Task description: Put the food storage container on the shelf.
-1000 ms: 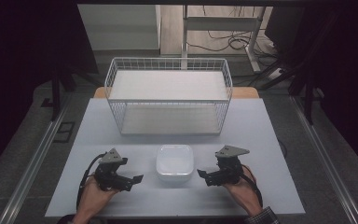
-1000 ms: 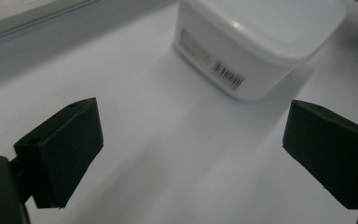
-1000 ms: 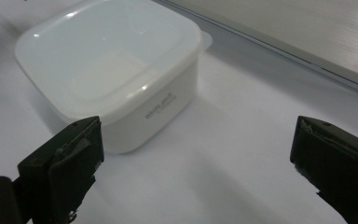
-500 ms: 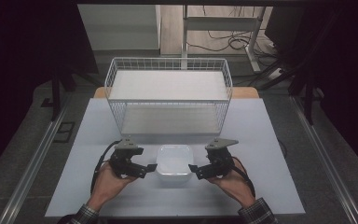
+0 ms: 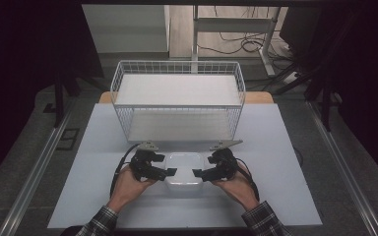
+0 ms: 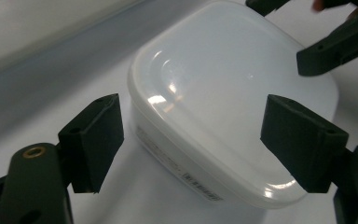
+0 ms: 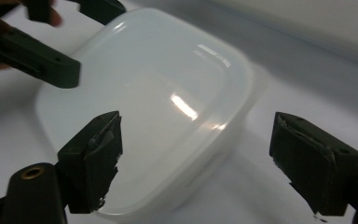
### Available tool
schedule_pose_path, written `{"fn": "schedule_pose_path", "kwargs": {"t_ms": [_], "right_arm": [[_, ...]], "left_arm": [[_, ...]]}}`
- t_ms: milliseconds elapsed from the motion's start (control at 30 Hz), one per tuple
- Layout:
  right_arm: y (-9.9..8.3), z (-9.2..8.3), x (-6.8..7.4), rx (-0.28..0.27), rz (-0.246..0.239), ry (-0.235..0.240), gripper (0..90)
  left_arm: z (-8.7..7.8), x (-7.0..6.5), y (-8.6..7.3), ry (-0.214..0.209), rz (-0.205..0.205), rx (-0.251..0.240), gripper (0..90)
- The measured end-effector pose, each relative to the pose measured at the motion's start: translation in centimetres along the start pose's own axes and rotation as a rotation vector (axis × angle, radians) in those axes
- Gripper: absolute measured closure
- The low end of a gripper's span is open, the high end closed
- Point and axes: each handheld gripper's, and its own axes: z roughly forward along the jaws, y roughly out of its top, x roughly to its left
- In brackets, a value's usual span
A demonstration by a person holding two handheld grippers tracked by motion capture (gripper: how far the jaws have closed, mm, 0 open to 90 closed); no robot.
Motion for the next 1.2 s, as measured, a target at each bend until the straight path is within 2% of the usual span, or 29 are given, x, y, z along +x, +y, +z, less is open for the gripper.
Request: {"fn": "schedule_pose_path", "kwargs": {"t_ms": [33,67,167,200,333,400,533,667,767,867,967,1200], "right_arm": [[-0.1,0.2,-0.2,0.012,0.02,0.043,18.2],[-0.3,0.3,-0.3,0.027,0.054,0.096,22.0],[-0.5,0.1,-0.1,0.036,0.064,0.112,25.4],[-0.6,-0.1,0.1,0.033,0.057,0.108,28.6],[-1.0,-1.3,0.7,0.02,0.063,0.075,44.9],[-1.1,-1.8,1.1,0.014,0.06,0.049,50.6],[-1.5,-2.6,1.7,0.0,0.1,0.02,61.0],[-1.6,-3.1,2.4,-0.033,0.091,-0.031,68.7],[-1.7,-3.2,2.8,-0.069,0.077,-0.066,77.9],[-1.7,-2.9,3.1,-0.095,0.062,-0.097,78.3],[-1.7,-2.9,3.0,-0.115,0.066,-0.092,78.5],[-1.2,-3.3,2.8,-0.151,0.062,-0.082,78.6]], "left_arm": [[0.1,0.2,-0.3,-0.046,-0.019,0.001,22.7],[0.2,0.2,-0.5,-0.065,-0.037,0.0,23.3],[-0.1,0.0,-0.9,-0.08,-0.078,0.014,23.3],[-0.2,-0.2,-1.0,-0.08,-0.094,0.019,25.0],[-1.3,-1.2,-1.4,-0.047,-0.105,0.014,38.9],[-1.8,-1.6,-1.6,-0.029,-0.113,-0.005,48.2],[-2.4,-2.3,-1.9,0.006,-0.13,-0.044,60.5],[-2.7,-2.6,-1.9,0.059,-0.134,-0.08,68.4],[-2.9,-2.6,-2.1,0.094,-0.136,-0.106,77.3],[-2.8,-2.7,-2.1,0.123,-0.137,-0.108,77.3],[-2.7,-2.6,-2.2,0.117,-0.151,-0.112,77.4],[-3.2,-2.9,-1.7,0.128,-0.148,-0.138,77.9]]}}
